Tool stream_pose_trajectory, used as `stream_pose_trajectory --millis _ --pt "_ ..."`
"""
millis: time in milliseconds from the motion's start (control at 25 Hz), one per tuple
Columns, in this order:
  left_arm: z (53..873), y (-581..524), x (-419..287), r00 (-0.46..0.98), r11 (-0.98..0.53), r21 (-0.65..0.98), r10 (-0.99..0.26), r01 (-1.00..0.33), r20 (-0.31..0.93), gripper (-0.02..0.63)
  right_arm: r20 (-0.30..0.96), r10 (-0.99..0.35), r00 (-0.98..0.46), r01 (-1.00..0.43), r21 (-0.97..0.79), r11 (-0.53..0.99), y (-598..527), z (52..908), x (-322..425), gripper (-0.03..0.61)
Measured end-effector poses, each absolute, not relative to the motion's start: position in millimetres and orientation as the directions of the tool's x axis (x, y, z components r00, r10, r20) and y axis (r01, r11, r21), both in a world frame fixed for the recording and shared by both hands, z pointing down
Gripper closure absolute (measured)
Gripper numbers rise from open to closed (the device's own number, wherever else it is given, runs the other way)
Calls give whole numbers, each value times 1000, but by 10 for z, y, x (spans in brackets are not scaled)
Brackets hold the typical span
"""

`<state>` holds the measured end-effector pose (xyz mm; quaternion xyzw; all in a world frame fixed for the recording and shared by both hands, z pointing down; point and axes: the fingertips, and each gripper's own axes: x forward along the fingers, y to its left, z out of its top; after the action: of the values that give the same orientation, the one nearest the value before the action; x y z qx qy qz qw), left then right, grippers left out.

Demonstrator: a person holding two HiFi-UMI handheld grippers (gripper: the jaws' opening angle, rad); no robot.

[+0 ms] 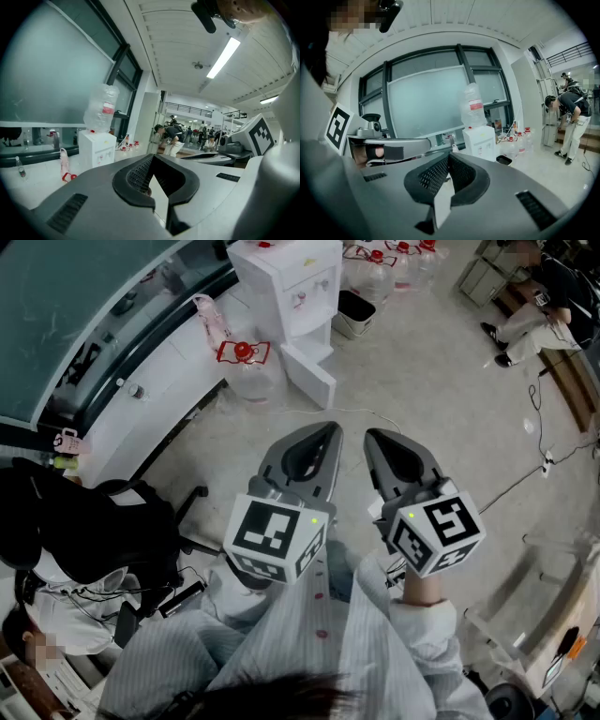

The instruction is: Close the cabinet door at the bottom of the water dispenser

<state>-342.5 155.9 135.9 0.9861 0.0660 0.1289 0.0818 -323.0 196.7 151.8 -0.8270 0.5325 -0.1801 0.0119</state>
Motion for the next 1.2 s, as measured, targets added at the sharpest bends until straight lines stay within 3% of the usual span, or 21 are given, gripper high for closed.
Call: stream_pose_trajectory --millis 800,1200 --pt "1442 1795 -3193 955 -980 170 145 103 259 603 293 -874 387 -858 -233 -458 2380 1591 -3070 565" --pt "1560 1302 -2346 958 -982 172 121 78 260 603 309 -877 368 -865 -232 -445 1927 1714 -2230 565"
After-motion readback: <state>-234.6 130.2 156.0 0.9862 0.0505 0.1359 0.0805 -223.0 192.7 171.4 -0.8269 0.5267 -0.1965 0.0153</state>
